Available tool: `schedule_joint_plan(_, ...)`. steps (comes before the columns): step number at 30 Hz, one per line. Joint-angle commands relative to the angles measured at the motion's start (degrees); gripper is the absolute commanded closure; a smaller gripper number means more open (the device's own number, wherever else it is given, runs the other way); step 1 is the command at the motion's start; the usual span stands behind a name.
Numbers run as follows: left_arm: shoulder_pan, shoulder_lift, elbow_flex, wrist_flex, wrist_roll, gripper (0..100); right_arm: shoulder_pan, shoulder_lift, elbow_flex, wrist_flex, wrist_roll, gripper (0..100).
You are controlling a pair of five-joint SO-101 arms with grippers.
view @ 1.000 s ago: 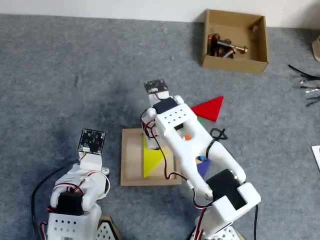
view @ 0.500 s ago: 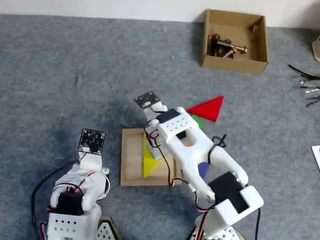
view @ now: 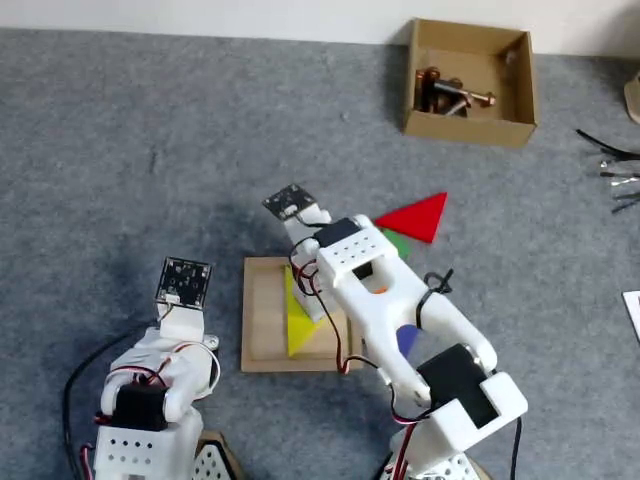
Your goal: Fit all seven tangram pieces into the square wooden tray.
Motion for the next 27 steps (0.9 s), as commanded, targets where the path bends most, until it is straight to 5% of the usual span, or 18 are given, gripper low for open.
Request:
schedule_joint_plan(1,0.7,-0.4,1.1,0.4,0.4,99,0.7,-1.8,0.4,-1.5,0.5,86.0)
schedule_joint_plan(21,0.7,-0.4,1.1,0.4,0.4,99,-4.2,2.2,1.9,-1.8,0.6,86.1)
schedule_joint_plan(27,0.7,-0.4,1.1,0.4,0.4,99,-4.3,6.9,1.3,-3.6,0.6,94.2)
